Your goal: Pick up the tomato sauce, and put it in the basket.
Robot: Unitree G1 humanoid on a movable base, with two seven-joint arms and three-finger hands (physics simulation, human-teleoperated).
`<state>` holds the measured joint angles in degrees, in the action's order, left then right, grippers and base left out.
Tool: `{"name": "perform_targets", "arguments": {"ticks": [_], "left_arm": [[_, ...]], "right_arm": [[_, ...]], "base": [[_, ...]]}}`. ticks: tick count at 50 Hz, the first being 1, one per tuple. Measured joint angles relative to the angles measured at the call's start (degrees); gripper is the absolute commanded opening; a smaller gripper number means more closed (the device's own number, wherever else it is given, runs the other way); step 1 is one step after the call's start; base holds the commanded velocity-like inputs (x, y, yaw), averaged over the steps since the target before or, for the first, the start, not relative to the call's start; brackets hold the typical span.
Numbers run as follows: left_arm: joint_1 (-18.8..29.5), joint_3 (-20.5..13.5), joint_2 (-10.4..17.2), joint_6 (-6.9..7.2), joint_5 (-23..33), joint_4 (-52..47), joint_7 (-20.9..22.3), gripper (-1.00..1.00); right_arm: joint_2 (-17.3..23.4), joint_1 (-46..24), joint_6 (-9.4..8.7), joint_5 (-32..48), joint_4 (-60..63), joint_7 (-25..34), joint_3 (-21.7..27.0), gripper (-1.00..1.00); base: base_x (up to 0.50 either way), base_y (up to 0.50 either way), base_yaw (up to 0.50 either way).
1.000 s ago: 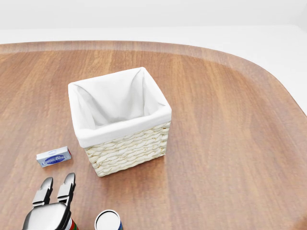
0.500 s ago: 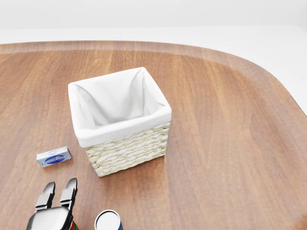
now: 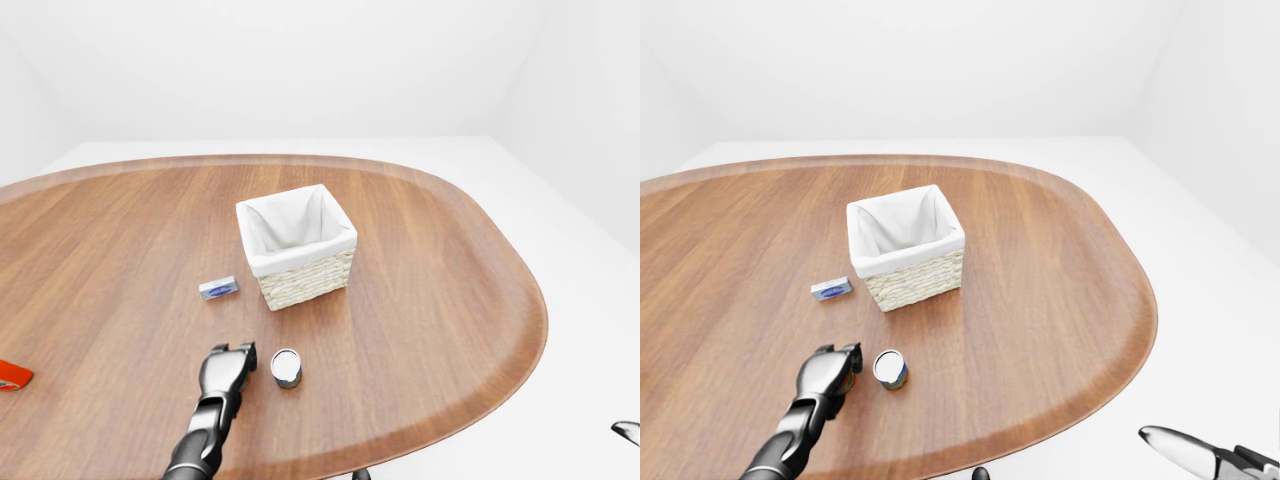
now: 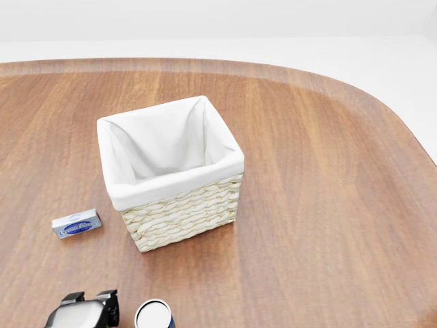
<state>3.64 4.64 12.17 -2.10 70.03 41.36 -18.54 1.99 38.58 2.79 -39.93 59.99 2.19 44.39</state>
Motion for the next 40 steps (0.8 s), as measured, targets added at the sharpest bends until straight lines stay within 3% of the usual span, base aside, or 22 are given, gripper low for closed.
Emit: {"name": "perform_targets", "arguments": {"ticks": [25, 40], "left_arm": [[-0.4, 0.4, -0.1, -0.46, -1.6, -0.1, -0.2, -1.0], [-1.1, -2.1, -0.8, -1.95, -4.6, -10.0, -0.9, -1.0]], "right_arm": [[-0.7, -0.3, -0.21, 0.8, 0.0, 0.5, -0.5, 1.0], [-1.0, -0.4, -0.3, 0.7, 0.0, 0.9, -0.3, 1.0]], "base": [[0.0, 0.0, 0.0], [0.0, 0.0, 0.0]]}}
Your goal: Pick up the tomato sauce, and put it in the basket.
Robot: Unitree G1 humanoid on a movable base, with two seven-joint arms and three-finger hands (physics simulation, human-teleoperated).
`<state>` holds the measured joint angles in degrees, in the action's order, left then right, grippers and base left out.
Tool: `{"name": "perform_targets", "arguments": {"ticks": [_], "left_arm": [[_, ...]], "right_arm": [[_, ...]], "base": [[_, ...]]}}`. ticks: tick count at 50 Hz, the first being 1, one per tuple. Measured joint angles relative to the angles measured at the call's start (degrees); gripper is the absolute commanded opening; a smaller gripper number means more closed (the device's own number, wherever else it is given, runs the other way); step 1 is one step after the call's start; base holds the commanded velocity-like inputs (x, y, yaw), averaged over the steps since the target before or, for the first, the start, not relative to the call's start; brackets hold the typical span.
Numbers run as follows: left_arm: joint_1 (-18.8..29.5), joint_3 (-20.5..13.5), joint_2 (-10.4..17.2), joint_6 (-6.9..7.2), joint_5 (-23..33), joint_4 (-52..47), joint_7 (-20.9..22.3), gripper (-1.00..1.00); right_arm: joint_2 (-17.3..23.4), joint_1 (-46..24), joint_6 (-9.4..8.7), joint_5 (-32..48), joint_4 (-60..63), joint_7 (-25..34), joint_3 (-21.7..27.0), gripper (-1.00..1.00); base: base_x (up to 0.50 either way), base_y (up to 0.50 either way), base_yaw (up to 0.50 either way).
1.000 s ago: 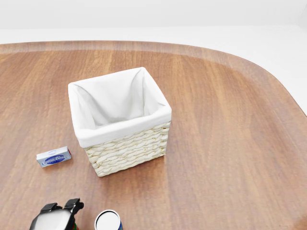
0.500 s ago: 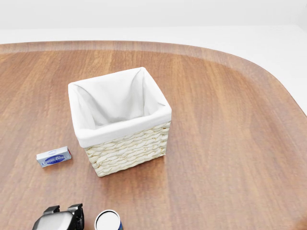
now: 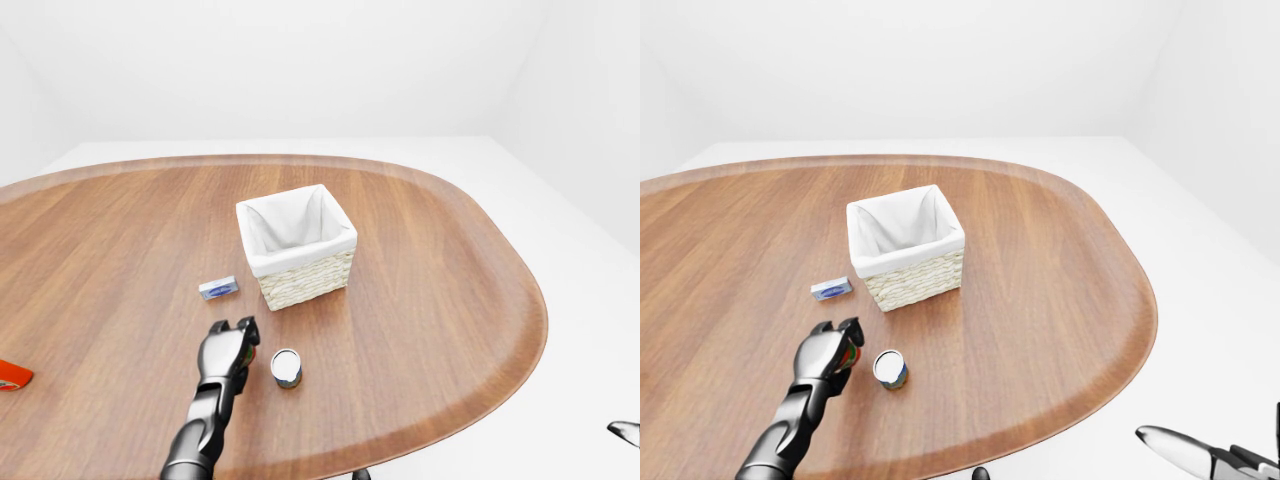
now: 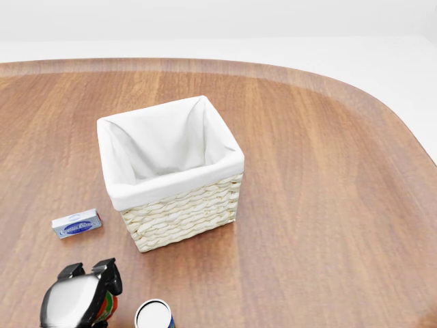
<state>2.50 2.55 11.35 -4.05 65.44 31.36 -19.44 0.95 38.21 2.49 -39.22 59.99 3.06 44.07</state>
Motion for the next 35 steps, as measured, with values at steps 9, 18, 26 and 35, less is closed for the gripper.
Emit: {"name": "perform_targets", "arguments": {"ticks": [9, 18, 26, 35], "left_arm": [[0.3, -3.2, -0.9, 0.37, -4.7, -9.4, -0.2, -1.0], [0.0, -5.3, -1.6, 0.66, -8.3, -17.5, 0.1, -1.0], [0.4, -5.8, -3.2, 1.7, -10.7, -25.0, 1.0, -1.0], [6.0, -5.8, -4.6, 8.21, -12.0, -35.3, 6.7, -1.0]], "right_arm": [[0.0, -0.1, -0.08, 0.0, 0.0, 0.0, 0.1, 1.0], [0.4, 0.1, 0.04, -0.1, 0.0, -0.4, -0.1, 1.0], [0.7, 0.2, 0.25, 0.1, 0.0, -0.7, -0.4, 1.0], [0.4, 0.1, 0.14, 0.4, 0.0, -0.4, -0.5, 1.0]], "base": [[0.0, 0.0, 0.0], [0.0, 0.0, 0.0], [0.0, 0.0, 0.0], [0.0, 0.0, 0.0]]}}
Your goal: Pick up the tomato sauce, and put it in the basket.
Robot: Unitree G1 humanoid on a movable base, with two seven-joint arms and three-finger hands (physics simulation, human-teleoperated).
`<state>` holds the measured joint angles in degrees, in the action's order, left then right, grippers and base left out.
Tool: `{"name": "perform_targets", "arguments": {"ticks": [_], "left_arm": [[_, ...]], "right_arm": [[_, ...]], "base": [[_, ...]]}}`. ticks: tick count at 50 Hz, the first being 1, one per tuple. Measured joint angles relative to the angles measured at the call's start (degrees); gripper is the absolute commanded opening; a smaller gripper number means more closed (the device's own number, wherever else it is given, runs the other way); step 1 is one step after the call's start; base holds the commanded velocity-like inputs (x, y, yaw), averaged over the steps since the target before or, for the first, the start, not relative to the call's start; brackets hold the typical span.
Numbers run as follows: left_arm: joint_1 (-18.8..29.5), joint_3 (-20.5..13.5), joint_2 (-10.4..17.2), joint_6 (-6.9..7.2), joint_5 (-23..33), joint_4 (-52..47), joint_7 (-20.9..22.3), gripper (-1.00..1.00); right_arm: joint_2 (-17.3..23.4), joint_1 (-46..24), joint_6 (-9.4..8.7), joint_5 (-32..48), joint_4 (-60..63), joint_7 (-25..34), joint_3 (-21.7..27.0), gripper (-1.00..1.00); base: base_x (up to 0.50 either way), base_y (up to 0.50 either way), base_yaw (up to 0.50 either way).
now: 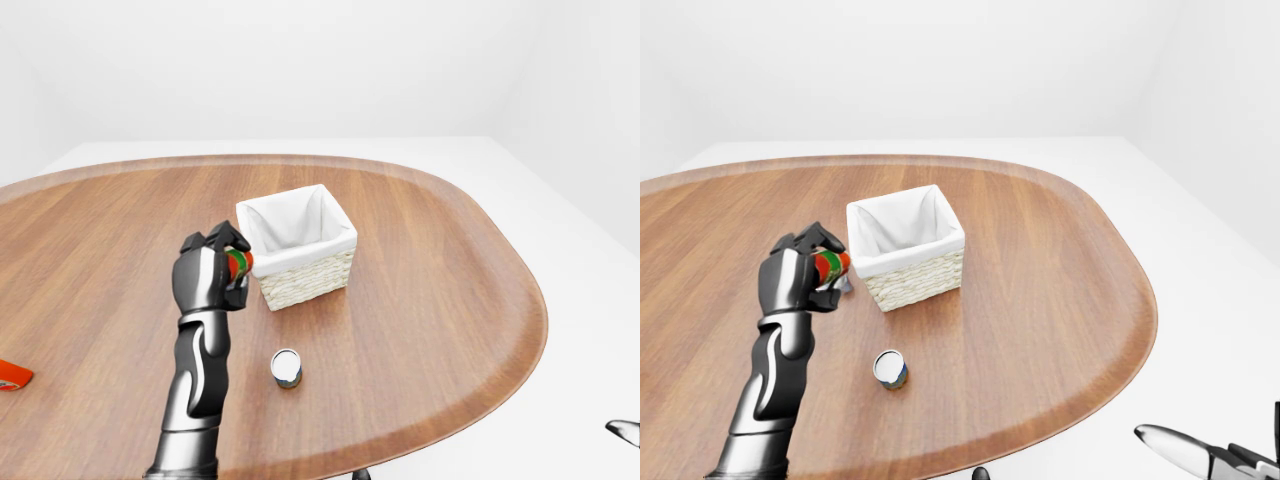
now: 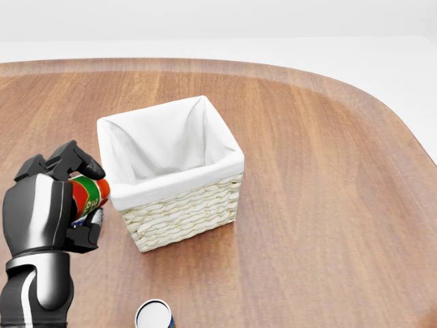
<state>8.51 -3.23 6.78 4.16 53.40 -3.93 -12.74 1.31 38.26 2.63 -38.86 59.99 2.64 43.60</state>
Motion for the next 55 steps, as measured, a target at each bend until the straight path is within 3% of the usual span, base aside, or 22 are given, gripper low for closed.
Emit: {"name": "perform_targets", "arguments": {"ticks": [1, 11, 18, 22, 30, 36, 41, 46, 55], "left_arm": [[1.2, 0.0, -0.1, 0.84, 0.0, -1.1, 0.9, -1.0], [13.6, 2.6, -1.8, 0.84, 1.8, -7.4, 8.0, -1.0], [25.2, 3.9, -2.5, 0.84, 3.2, -0.8, 8.1, -1.0], [33.1, 4.2, -2.2, 0.84, 3.4, 8.2, 5.3, -1.0], [51.5, 5.6, -1.5, 0.84, 4.6, 35.7, -7.0, -1.0], [61.3, 6.7, -0.9, 0.84, 6.6, 54.2, -14.5, -1.0], [66.3, 7.3, -0.1, 0.84, 8.7, 64.1, -17.2, -1.0], [68.7, 7.5, 0.4, 0.84, 10.7, 70.6, -16.9, -1.0], [67.4, 6.9, 1.1, 0.84, 12.9, 77.1, -10.6, -1.0]], "right_arm": [[-0.1, 0.0, -0.04, 0.0, 0.0, 0.1, 0.0, 1.0], [-0.8, -0.4, -0.33, 0.0, 0.0, 0.8, 0.5, 1.0], [-1.1, -0.5, -0.37, 0.0, 0.0, 1.0, 0.5, 1.0], [-1.2, -0.6, -0.39, 0.1, 0.0, 1.0, 0.4, 1.0], [-1.1, -0.8, -0.59, 0.2, 0.0, 1.0, 0.3, 1.0], [-0.9, -0.8, -0.63, 0.2, 0.0, 0.8, 0.3, 1.0], [-0.6, -0.9, -0.65, 0.2, 0.0, 0.5, 0.1, 1.0], [-0.1, -0.6, -0.46, 0.0, 0.0, 0.1, 0.1, 1.0], [0.4, -0.3, -0.27, -0.7, 0.0, -0.2, 0.4, 1.0]], "base": [[0.0, 0.0, 0.0], [0.0, 0.0, 0.0], [0.0, 0.0, 0.0], [0.0, 0.0, 0.0], [0.0, 0.0, 0.0], [0.0, 0.0, 0.0], [0.0, 0.0, 0.0], [0.0, 0.0, 0.0], [0.0, 0.0, 0.0]]}}
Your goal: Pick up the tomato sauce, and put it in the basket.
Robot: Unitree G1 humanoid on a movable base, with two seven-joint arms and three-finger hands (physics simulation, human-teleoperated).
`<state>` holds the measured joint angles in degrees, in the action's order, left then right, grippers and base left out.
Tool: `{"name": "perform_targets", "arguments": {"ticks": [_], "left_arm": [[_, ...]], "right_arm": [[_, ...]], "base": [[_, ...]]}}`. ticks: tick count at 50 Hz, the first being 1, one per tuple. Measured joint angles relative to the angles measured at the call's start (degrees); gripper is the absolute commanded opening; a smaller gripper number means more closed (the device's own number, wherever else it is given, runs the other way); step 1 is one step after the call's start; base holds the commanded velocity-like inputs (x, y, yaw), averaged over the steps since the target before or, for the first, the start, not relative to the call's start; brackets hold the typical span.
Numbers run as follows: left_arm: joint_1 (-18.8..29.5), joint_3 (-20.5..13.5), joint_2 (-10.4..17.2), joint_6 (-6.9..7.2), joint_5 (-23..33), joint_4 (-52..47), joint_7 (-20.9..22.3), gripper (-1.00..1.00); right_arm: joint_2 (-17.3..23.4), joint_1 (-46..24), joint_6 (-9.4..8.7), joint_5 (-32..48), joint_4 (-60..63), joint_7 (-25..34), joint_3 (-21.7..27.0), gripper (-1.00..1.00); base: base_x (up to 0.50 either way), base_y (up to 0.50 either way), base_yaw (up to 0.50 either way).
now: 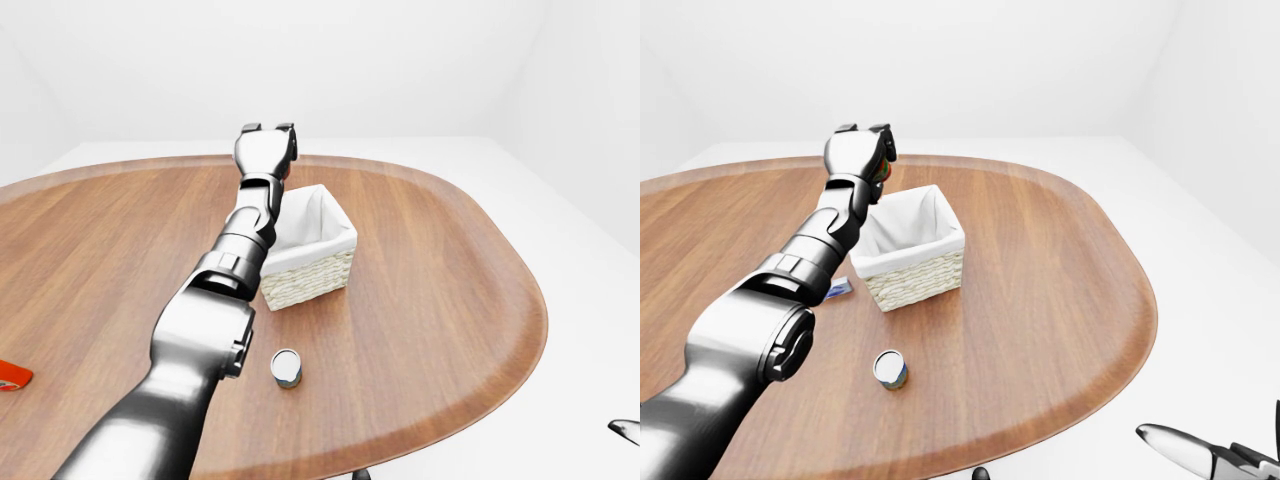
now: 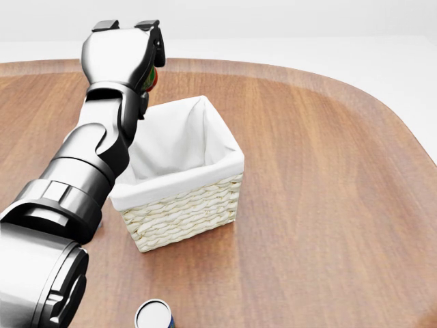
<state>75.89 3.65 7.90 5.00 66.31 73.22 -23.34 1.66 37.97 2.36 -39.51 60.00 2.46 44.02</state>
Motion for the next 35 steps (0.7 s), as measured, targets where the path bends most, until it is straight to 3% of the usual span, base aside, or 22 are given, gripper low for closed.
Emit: {"name": "perform_targets", "arguments": {"ticks": [15, 35], "left_arm": [[-4.8, -0.3, -0.1, -0.77, 1.9, 3.8, 10.8, -1.0], [-7.6, -0.1, -0.9, -1.62, 3.1, 4.8, 14.2, -1.0]], "right_arm": [[0.1, 0.1, 0.04, 0.2, 0.0, -0.2, -0.2, 1.0], [-0.8, -0.6, -0.62, 0.6, 0.0, 0.7, 0.0, 1.0]], "base": [[0.0, 0.0, 0.0], [0.0, 0.0, 0.0]]}}
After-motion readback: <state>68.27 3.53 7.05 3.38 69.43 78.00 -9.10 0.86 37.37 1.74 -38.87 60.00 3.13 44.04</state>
